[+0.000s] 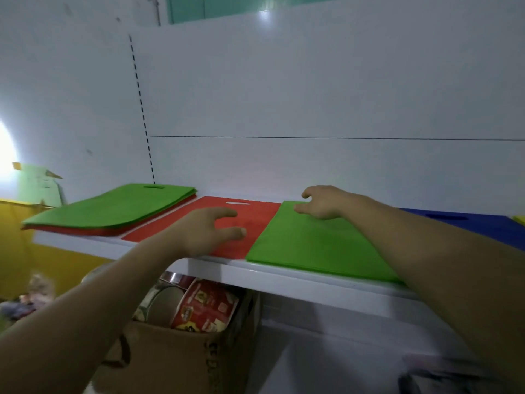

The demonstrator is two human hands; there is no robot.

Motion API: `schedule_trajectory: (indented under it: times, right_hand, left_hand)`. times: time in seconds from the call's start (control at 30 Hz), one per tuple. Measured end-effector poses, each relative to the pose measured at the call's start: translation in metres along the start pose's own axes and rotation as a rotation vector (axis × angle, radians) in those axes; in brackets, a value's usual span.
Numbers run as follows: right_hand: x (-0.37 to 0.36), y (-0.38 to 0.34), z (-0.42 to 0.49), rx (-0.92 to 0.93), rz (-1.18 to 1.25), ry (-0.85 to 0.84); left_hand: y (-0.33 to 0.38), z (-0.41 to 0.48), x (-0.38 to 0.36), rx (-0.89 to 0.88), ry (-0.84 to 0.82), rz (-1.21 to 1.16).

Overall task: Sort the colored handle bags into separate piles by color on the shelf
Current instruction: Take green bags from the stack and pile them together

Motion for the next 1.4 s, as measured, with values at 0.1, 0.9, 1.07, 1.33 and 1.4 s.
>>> schedule_trajectory:
  times: [0.1,0.9,1.07,1.33,1.4]
  right_hand:
    - [0.006,-0.038,0.007,0.033,0.014,0.030]
    - [-0.044,-0.334,0.110,0.032,0.024,0.052]
    - [-0.053,-0.329,0.155,-0.010,-0.013,0.044]
    - [-0.065,-0.307,0.223,-0.092,-0.054,-0.037]
    - [-0.066,-0.302,0.235,-0.114,-0.056,-0.044]
  left_hand:
    - [-0.030,-0.011,0.020,0.039,0.023,-0.029]
    - [-0.317,-0.067,0.182,0.152,0.139,-0.012]
    - [-0.345,-0.024,0.174,0.155,0.110,-0.031]
    - [-0.380,0.058,0.175,0.162,-0.001,0.084]
    - [-0.390,0.074,0.171,0.173,-0.058,0.088]
Point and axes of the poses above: each hand's wrist, its own z-axis towards the middle knuckle, its own x-axis out of the back of the hand, y = z × x, the point moved 9 cm from there along z, towards the middle knuckle
